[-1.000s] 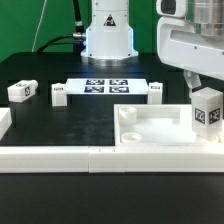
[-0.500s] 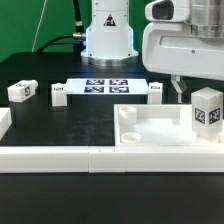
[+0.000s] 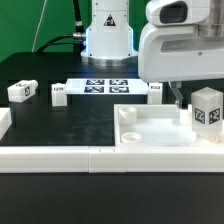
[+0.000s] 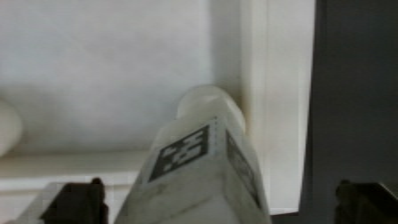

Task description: Assemble one leg

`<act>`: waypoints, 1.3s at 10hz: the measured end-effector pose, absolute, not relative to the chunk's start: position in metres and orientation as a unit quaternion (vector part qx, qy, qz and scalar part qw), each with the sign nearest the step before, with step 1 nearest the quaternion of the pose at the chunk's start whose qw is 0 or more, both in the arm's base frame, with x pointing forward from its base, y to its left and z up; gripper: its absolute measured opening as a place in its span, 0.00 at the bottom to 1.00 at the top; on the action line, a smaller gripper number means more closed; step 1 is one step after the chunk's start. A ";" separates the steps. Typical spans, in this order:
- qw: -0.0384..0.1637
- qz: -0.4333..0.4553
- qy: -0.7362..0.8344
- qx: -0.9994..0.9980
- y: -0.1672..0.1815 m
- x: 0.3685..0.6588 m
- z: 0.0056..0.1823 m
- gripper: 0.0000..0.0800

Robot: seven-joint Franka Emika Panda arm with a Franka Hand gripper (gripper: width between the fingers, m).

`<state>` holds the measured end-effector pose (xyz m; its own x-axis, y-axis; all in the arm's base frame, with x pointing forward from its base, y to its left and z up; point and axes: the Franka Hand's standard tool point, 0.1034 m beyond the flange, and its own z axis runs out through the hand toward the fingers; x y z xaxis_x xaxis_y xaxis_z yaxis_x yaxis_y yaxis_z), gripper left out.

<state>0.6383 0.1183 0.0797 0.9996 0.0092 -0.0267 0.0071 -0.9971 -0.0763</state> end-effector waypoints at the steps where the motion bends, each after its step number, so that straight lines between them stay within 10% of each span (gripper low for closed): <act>1: 0.038 0.012 -0.031 -0.999 0.118 0.638 0.080 0.81; 13: 0.035 0.012 -0.055 -0.998 0.115 0.638 0.079 0.81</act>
Offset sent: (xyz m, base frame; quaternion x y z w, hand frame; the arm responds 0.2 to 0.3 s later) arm 0.0000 0.0000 0.0000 0.0000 0.0000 -0.1593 0.9872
